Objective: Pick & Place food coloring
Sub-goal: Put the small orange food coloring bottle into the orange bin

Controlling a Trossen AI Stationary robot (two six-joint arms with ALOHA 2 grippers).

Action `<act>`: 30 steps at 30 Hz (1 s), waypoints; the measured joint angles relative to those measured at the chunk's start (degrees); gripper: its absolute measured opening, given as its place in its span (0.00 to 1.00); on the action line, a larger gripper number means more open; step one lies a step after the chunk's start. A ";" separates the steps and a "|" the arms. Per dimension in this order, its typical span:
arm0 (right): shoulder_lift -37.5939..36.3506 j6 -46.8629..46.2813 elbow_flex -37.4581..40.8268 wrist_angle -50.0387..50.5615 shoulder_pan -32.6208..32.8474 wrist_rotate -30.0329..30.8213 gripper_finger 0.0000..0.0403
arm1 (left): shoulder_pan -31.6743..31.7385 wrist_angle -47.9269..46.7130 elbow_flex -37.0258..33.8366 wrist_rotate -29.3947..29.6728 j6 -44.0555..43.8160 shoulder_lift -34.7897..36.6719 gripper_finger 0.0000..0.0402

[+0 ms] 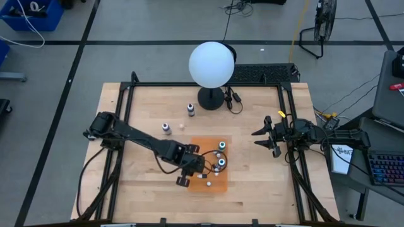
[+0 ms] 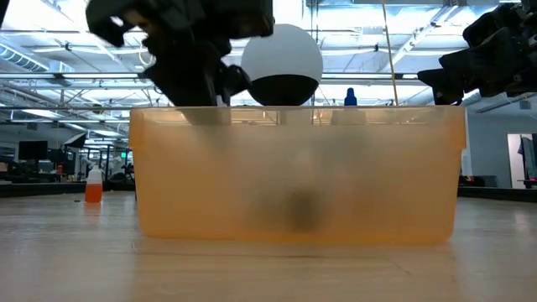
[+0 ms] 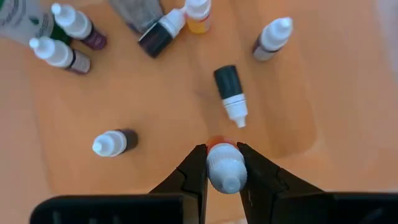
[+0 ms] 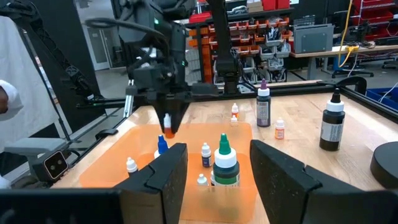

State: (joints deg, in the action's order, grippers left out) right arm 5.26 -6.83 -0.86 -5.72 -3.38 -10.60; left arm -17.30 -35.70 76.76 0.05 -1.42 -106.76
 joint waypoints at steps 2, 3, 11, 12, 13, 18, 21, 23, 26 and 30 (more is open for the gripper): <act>0.00 0.00 0.01 0.00 0.00 0.00 0.41 | 0.41 1.57 -1.36 0.15 -0.17 0.00 0.16; 0.00 0.00 0.00 0.00 0.00 -0.01 0.41 | 0.63 2.25 -2.01 0.20 -0.20 0.00 0.16; 0.00 0.00 0.01 0.00 -0.02 0.01 0.41 | 2.33 7.52 -7.25 -0.04 0.43 -0.02 0.16; 0.00 0.00 0.00 0.01 -0.01 0.00 0.41 | 2.47 7.34 -7.46 -0.04 0.67 -0.02 0.16; 0.00 0.00 0.01 0.00 0.00 0.00 0.41 | 2.56 7.30 -7.63 -0.04 0.86 -0.02 0.16; 0.00 0.00 0.02 0.00 0.00 -0.01 0.41 | 2.77 7.52 -7.99 -0.16 1.32 -0.02 0.16; 0.00 0.00 0.01 0.00 -0.01 0.01 0.41 | 2.77 7.22 -7.99 -0.25 1.69 -0.02 0.16; 0.00 0.00 0.01 0.00 0.00 -0.01 0.41 | 2.77 6.83 -7.99 -0.47 1.69 -0.02 0.16; 0.00 0.00 0.02 0.00 0.00 0.01 0.41 | 2.79 5.85 -7.99 -0.48 1.88 -0.11 0.16; 0.00 0.00 0.01 0.00 0.00 0.00 0.41 | 2.77 6.52 -8.04 -0.59 2.72 -2.35 0.16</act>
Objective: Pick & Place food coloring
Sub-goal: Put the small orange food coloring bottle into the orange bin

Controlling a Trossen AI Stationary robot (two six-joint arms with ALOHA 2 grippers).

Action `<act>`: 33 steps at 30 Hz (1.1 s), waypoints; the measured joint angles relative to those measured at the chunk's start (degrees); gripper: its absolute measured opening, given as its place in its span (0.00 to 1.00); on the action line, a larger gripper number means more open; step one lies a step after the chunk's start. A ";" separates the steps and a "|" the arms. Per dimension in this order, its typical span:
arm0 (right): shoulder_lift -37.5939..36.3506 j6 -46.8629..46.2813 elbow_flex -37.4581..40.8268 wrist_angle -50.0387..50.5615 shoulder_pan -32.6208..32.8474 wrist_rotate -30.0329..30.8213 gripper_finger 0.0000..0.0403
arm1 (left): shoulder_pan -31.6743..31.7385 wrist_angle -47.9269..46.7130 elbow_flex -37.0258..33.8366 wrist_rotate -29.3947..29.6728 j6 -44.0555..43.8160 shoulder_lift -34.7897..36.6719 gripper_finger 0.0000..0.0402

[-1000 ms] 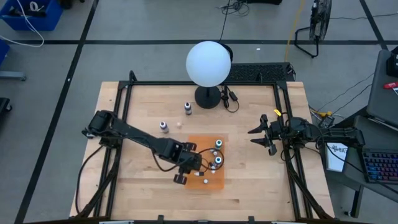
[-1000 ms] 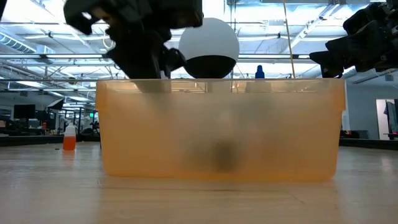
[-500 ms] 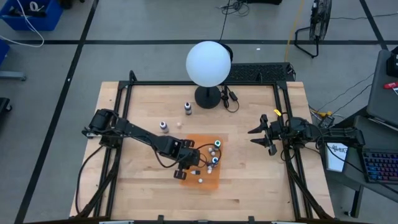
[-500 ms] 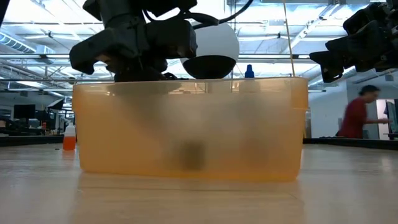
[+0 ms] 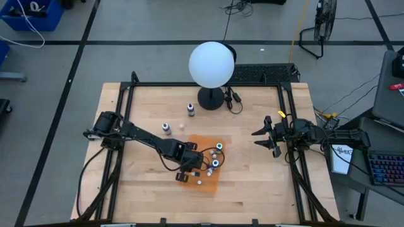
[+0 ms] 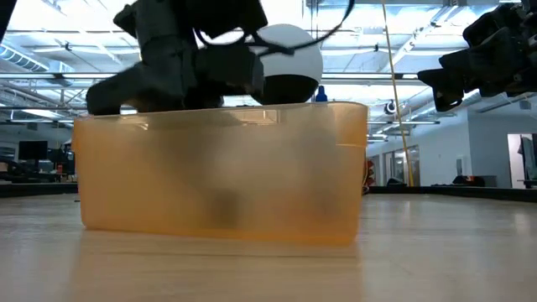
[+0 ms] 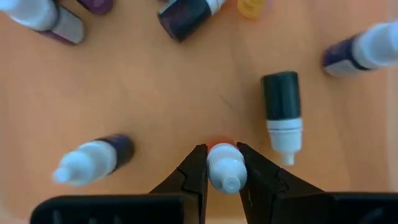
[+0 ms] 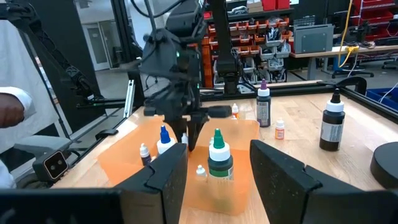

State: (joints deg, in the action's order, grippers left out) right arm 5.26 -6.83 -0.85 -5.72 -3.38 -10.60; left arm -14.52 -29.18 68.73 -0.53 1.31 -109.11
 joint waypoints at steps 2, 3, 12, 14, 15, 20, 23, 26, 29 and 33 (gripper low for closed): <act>0.02 0.00 0.00 0.01 -0.01 0.00 0.40 | 0.01 1.01 0.10 -0.64 0.31 -1.18 0.16; 0.02 0.00 -0.01 0.02 0.00 0.01 0.40 | 0.04 1.76 0.22 -0.99 0.46 -1.72 0.16; 0.00 0.00 0.00 0.03 -0.02 0.00 0.41 | 0.04 2.87 -0.16 -1.01 -0.31 -1.67 0.31; 0.00 0.00 -0.01 0.02 -0.02 0.01 0.41 | 0.04 2.68 -0.20 -1.01 -0.49 -0.95 0.37; 0.00 0.00 -0.01 0.02 -0.02 0.01 0.41 | 0.04 2.96 -0.17 -0.99 -0.53 -0.62 0.39; 0.00 0.00 -0.01 0.05 0.00 0.01 0.41 | 0.04 3.24 -0.11 -0.71 -0.57 1.43 0.49; 0.00 0.00 -0.01 0.04 -0.01 0.00 0.40 | 0.15 3.31 0.46 -0.52 -0.37 3.43 0.52; 0.00 0.00 -0.01 0.02 0.00 -0.01 0.41 | 0.19 -0.23 2.11 -0.35 -0.24 6.34 0.54; 0.00 0.00 0.01 0.11 -0.02 0.00 0.41 | 0.24 -7.77 4.03 2.81 0.30 10.46 0.56; 0.01 0.00 0.01 0.20 -0.01 0.01 0.41 | 0.71 -19.44 5.38 8.55 -3.08 17.07 0.55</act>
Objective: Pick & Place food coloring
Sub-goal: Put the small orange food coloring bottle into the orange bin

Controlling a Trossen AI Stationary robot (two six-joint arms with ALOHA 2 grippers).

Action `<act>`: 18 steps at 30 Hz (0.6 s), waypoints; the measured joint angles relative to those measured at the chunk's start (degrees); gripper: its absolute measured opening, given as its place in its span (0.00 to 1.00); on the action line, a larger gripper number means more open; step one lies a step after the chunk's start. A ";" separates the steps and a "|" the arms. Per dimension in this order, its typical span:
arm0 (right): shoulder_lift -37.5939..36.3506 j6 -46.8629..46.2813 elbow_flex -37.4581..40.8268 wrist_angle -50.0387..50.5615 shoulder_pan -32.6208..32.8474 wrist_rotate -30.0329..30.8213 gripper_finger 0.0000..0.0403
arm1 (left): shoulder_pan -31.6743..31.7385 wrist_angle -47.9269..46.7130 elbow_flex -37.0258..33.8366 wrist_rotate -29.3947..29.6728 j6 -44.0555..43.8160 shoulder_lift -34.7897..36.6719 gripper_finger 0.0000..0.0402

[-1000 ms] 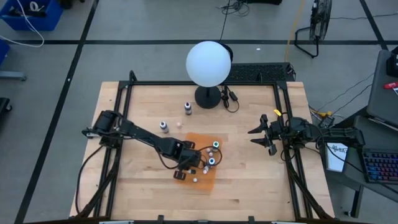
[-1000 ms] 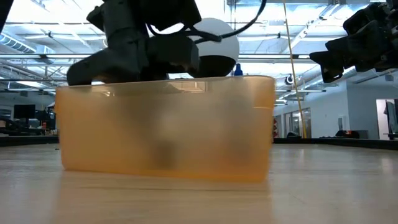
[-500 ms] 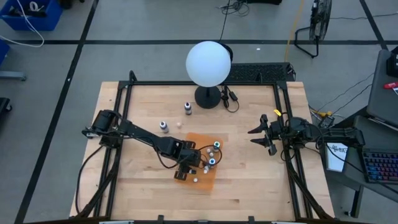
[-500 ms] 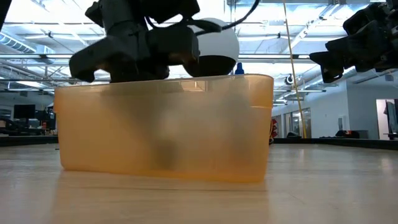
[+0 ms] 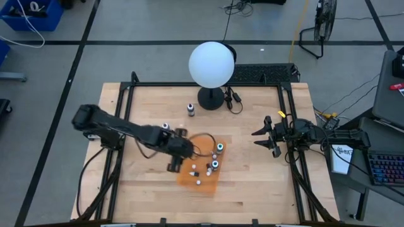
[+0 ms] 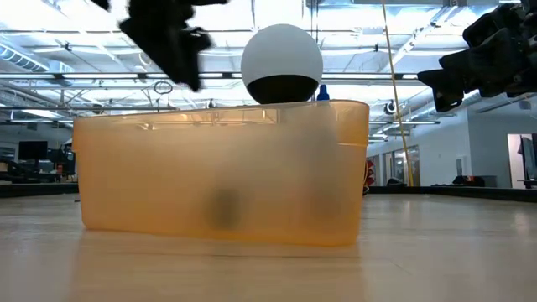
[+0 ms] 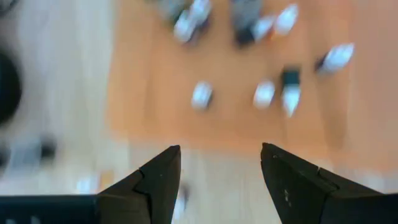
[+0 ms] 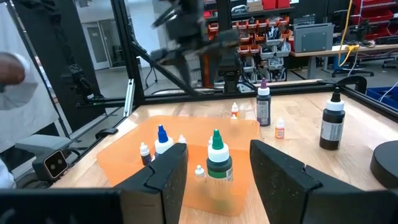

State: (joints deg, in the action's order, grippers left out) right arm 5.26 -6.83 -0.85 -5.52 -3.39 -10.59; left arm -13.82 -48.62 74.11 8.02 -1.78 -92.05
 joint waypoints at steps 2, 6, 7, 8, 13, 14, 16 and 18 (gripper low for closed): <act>-0.01 0.00 -0.01 0.00 -0.01 0.00 0.41 | 0.61 -6.12 -0.64 -0.06 -4.78 3.08 0.54; 0.00 0.00 -0.01 0.00 -0.01 -0.01 0.41 | 1.58 -15.59 -4.39 2.28 -17.69 7.46 0.53; -0.01 0.00 -0.01 0.00 -0.01 0.00 0.41 | 1.76 -16.91 -5.84 3.33 -20.79 8.24 0.52; -0.01 0.00 -0.01 0.00 0.01 -0.01 0.41 | 2.00 -17.62 -7.57 3.99 -23.81 9.04 0.52; -0.01 0.00 -0.02 0.00 0.00 -0.02 0.40 | 3.75 -15.88 -16.09 1.58 -32.08 10.97 0.52; -0.01 0.00 0.01 0.00 0.01 0.00 0.41 | 4.19 -14.77 -17.57 1.38 -33.08 11.11 0.53; -0.01 0.00 0.00 0.00 0.00 -0.01 0.41 | 5.41 -11.92 -20.09 1.06 -33.99 11.23 0.53; -0.01 0.00 -0.02 0.00 -0.01 -0.02 0.41 | 6.67 -9.43 -22.25 0.30 -34.32 11.16 0.53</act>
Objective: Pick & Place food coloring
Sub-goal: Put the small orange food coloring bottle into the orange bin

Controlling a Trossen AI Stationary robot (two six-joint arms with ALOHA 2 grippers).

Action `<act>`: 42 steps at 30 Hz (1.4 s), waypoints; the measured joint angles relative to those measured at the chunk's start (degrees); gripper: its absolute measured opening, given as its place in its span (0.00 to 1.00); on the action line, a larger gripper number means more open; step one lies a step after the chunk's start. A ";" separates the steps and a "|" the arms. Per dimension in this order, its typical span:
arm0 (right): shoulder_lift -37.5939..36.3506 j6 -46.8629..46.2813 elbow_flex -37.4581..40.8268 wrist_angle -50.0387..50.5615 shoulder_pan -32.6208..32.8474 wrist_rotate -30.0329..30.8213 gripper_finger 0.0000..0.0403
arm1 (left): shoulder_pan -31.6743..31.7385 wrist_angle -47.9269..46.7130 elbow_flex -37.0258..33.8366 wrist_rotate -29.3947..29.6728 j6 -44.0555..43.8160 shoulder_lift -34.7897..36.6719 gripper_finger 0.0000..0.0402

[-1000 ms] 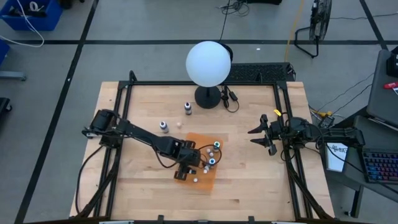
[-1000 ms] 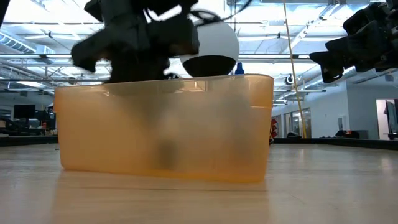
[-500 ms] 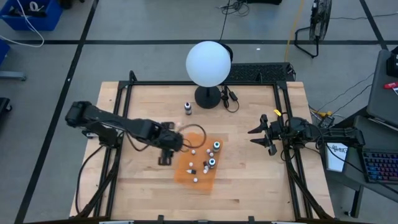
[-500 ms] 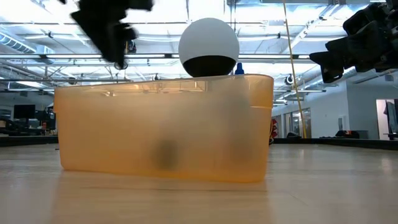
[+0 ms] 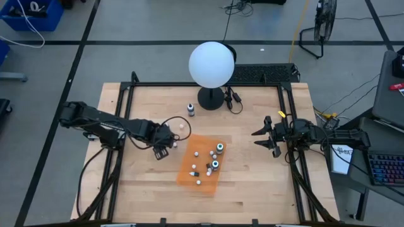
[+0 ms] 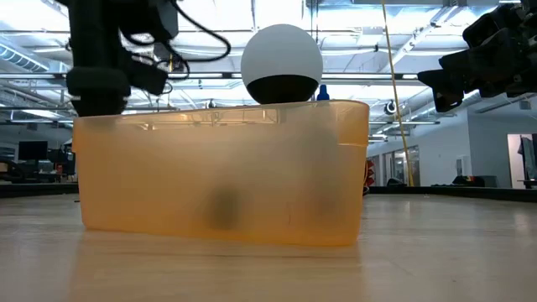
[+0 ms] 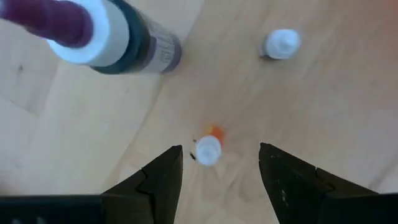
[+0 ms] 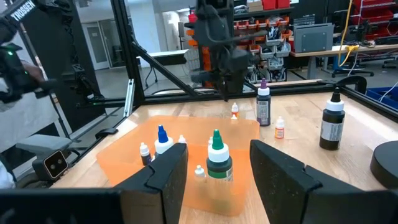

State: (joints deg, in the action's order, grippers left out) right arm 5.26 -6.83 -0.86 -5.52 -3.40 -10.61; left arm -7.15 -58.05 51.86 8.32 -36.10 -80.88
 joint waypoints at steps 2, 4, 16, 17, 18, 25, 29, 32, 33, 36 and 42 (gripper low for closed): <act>0.01 0.00 0.00 0.00 0.01 0.01 0.41 | 1.02 1.74 -1.77 -0.74 0.07 0.02 0.52; 0.01 0.00 0.01 0.00 0.01 0.00 0.41 | 2.01 3.10 -3.23 -0.79 0.49 0.04 0.52; 0.00 0.00 0.00 0.00 0.00 0.02 0.40 | 5.68 10.58 -9.87 -1.02 1.44 0.02 0.53; 0.01 0.00 0.01 -0.01 0.00 0.02 0.41 | 5.84 11.19 -10.52 -1.30 1.36 0.00 0.53; 0.02 0.00 0.00 -0.02 0.00 0.02 0.41 | 6.00 12.03 -11.13 -1.99 1.18 0.00 0.53; 0.00 0.00 0.01 -0.01 0.01 0.02 0.41 | 6.18 17.37 -14.02 -4.29 0.92 0.00 0.53; 0.00 0.00 0.02 -0.02 0.00 0.00 0.41 | 6.18 17.61 -14.50 -4.66 0.90 0.00 0.53; 0.01 0.00 0.01 -0.01 0.01 0.02 0.41 | 6.18 17.58 -14.54 -5.38 0.90 0.00 0.53; 0.00 0.00 0.01 0.00 0.00 0.01 0.41 | 6.18 17.57 -14.54 -5.41 0.90 0.00 0.53; 0.02 0.00 0.02 -0.01 0.00 0.00 0.40 | 6.18 17.47 -14.54 -5.42 0.90 0.00 0.53; 0.02 0.00 0.02 -0.02 0.02 0.02 0.41 | 6.18 17.38 -14.54 -5.40 0.39 0.00 0.53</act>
State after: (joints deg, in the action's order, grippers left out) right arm 5.27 -6.83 -0.85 -5.54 -3.38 -10.59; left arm -0.97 -40.67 37.32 2.92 -35.71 -80.88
